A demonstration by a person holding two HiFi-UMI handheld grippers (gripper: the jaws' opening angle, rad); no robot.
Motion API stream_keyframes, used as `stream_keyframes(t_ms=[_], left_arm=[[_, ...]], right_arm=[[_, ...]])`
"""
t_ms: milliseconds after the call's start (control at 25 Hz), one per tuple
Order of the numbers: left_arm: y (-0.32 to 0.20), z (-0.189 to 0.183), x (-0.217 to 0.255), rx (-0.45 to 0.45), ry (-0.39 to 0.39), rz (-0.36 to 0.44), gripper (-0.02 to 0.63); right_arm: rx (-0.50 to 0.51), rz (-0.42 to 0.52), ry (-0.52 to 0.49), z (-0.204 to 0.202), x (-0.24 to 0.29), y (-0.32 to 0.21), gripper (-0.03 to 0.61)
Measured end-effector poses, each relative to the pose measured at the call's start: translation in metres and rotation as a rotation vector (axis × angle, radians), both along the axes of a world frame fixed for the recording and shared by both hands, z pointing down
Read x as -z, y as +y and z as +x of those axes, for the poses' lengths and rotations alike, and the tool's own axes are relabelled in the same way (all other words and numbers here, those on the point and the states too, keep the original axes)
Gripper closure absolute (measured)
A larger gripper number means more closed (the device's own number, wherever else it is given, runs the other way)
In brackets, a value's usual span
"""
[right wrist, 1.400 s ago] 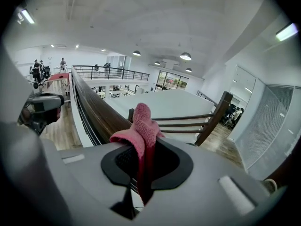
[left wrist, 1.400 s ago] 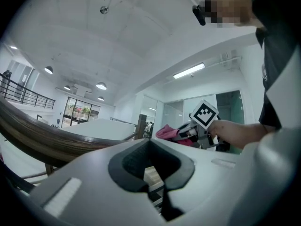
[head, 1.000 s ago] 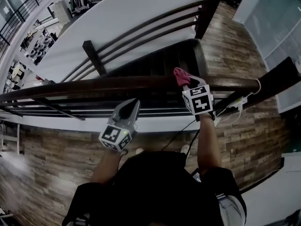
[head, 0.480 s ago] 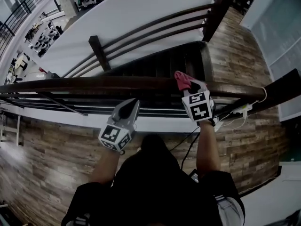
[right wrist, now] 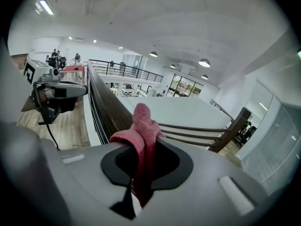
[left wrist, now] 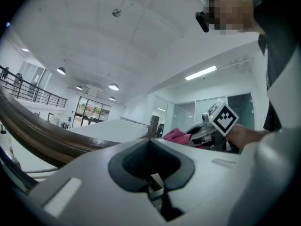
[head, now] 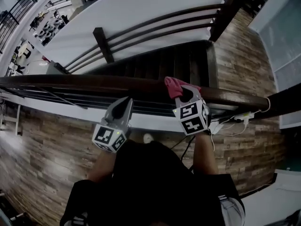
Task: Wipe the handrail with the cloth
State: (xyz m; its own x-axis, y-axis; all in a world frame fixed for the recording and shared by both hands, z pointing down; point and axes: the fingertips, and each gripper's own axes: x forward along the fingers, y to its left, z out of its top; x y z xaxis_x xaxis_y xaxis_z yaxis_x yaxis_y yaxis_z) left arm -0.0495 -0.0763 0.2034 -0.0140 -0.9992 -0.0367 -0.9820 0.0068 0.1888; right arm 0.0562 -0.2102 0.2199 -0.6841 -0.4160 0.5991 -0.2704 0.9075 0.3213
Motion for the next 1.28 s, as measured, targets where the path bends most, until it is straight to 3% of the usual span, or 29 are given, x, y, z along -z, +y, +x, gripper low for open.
stream_keyframes(t_ms=[160, 280, 840, 1280], left_arm=[[0.003, -0.004, -0.001, -0.008, -0.019, 0.009, 0.614], [0.006, -0.017, -0.002, -0.024, -0.026, 0.014, 0.614], [0.062, -0.110, -0.001, -0.096, -0.013, -0.012, 0.615], [0.087, -0.153, -0.001, -0.167, -0.029, 0.011, 0.614]], right_arm=[[0.055, -0.084, -0.026, -0.018, -0.002, 0.018, 0.534], [0.057, -0.082, -0.018, -0.033, -0.003, 0.026, 0.535], [-0.111, -0.133, -0.063, -0.104, 0.000, 0.055, 0.534], [-0.239, -0.137, -0.114, -0.136, -0.002, 0.067, 0.534]])
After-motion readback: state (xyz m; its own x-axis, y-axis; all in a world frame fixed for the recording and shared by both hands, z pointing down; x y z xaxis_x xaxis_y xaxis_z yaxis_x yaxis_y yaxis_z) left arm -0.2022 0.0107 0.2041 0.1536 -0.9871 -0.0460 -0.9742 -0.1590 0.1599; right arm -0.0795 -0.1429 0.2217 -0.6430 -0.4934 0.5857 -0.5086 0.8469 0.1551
